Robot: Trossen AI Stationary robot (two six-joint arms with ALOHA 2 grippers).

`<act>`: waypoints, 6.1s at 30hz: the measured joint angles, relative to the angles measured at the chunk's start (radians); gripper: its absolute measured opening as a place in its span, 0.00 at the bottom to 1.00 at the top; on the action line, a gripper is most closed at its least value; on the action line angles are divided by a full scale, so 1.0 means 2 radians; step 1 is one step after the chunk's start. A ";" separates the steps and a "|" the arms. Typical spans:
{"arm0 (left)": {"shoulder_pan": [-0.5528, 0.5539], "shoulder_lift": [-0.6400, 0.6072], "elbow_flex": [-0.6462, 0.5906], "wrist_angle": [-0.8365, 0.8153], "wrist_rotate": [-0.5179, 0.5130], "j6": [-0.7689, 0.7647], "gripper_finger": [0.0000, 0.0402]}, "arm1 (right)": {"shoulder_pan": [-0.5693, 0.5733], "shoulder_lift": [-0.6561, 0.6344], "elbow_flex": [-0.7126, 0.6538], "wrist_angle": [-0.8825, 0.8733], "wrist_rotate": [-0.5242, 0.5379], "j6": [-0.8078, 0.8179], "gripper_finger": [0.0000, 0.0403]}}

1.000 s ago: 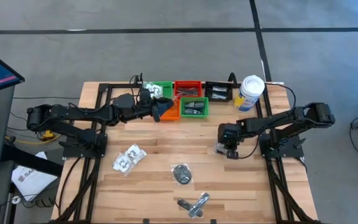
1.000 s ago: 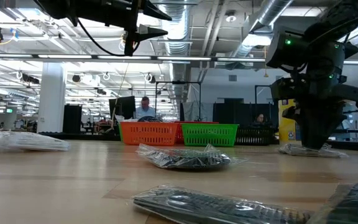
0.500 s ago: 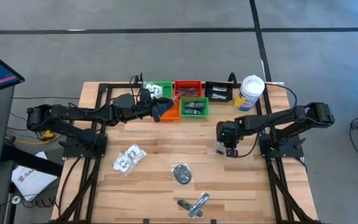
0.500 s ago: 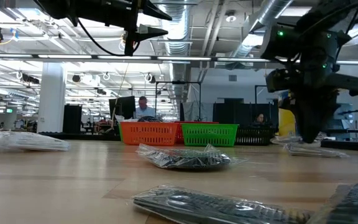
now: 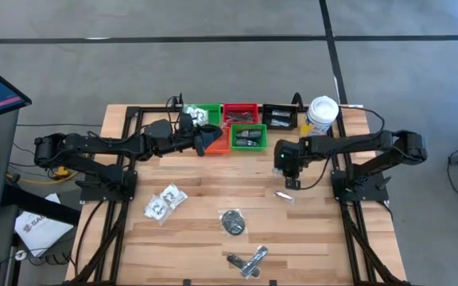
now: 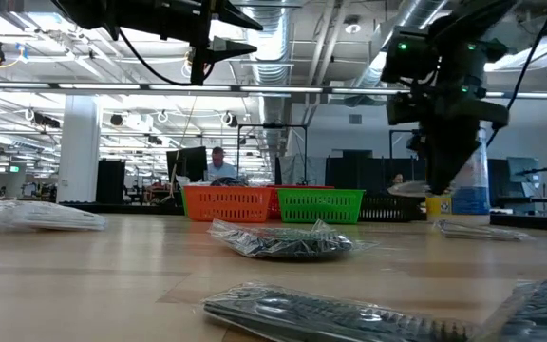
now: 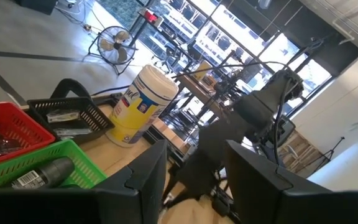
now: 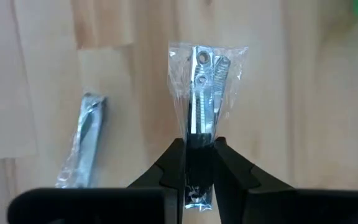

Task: Pick & Place Travel size toiletries
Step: Put the nail cutter into the black bin

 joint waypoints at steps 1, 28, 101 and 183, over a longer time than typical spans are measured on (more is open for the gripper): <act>0.000 0.000 0.000 0.000 0.000 0.000 0.38 | -0.008 0.000 0.006 -0.004 0.000 -0.008 0.11; 0.000 0.000 0.000 0.000 0.000 0.000 0.38 | -0.217 0.000 0.154 -0.044 0.017 -0.161 0.11; 0.008 0.000 0.000 0.000 -0.010 -0.029 0.38 | -0.376 0.179 0.272 0.001 -0.026 -0.241 0.12; 0.009 0.000 0.000 0.000 -0.019 -0.039 0.38 | -0.380 0.218 0.184 0.070 -0.039 -0.318 0.12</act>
